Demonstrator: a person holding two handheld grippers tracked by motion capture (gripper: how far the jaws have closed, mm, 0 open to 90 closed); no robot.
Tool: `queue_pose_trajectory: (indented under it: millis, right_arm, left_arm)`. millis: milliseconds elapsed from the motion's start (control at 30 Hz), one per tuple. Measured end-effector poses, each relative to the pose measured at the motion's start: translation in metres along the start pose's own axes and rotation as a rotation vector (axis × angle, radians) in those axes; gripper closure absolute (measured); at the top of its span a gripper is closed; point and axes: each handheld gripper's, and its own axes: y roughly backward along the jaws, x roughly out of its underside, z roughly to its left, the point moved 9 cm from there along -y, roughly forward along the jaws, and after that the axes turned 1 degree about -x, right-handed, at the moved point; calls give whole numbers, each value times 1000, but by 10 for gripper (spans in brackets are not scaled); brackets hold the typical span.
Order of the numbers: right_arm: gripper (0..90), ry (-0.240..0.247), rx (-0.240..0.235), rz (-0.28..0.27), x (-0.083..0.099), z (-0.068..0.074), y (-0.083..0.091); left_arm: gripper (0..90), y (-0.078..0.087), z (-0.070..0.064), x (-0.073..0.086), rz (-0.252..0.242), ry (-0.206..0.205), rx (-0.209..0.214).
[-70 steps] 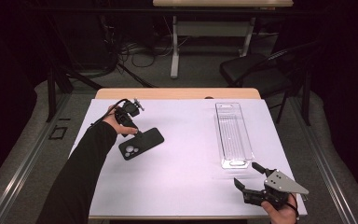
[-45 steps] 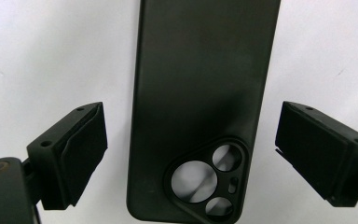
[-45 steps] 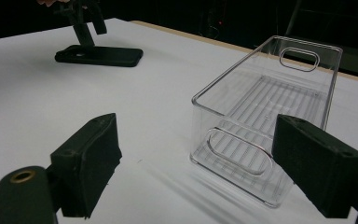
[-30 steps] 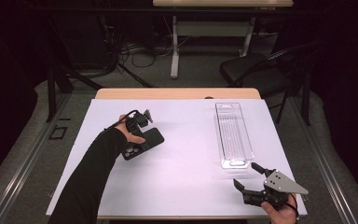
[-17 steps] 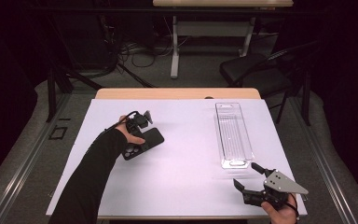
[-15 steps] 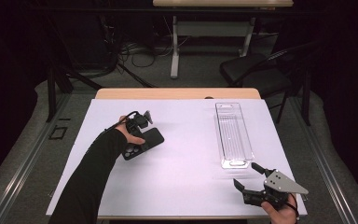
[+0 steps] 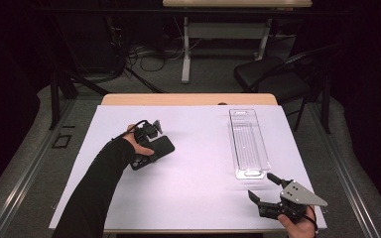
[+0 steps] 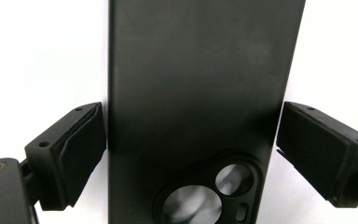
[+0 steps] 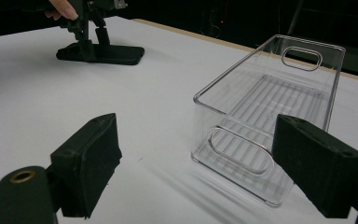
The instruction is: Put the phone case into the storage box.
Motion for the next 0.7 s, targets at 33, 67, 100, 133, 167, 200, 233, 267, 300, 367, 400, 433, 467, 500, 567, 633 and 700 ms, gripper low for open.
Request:
queue_pose_trajectory:
  millis: [33,67,100,133,167,200,233,267,300,367,400,433,467,500,567,633,700]
  right_arm:
    - [144,-1,0,1,0,0,0]
    - [144,-4,0,1,0,0,0]
    - [144,-4,0,1,0,0,0]
    - [144,-4,0,0,0,0,0]
    - [144,-3,0,2,0,0,0]
    - [144,0,-2,-1,0,0,0]
    - [144,0,-2,-1,0,0,0]
    - [144,-2,-2,3,0,1,0]
    - [144,-3,-2,3,1,1,0]
    - [144,-1,-1,2,0,0,0]
    - [144,-2,-1,1,0,0,0]
    - [144,-1,-1,1,0,0,0]
    - [144,-1,-2,1,0,0,0]
    - [144,0,-2,1,0,0,0]
    - [144,0,-3,2,0,0,0]
    - [144,-1,-2,0,0,0,0]
    - [144,-1,-2,3,0,0,0]
  left_arm:
    - [76,0,0,1,6,-4,5]
    - [76,-1,-1,1,6,-8,1]
    - [76,-1,0,1,8,-11,-5]
    - [76,-1,0,1,8,-15,-5]
    - [76,-1,0,1,10,-18,-9]
    - [76,-2,-1,1,15,-15,-5]
    - [76,-2,0,2,21,-21,-12]
    - [76,-2,0,2,19,-23,-14]
    - [76,-2,-1,2,19,-24,-12]
    - [77,-2,-1,2,19,-24,-8]
    - [77,-2,-1,2,18,-24,-8]
    - [79,-2,-1,2,13,-24,-11]
    - [80,-2,-1,2,14,-25,-11]
    - [82,-2,-1,2,13,-26,-14]
    - [82,-2,-1,2,17,-27,-15]
    - [85,-2,-1,2,17,-28,-15]
    - [86,-2,-1,2,17,-29,-15]
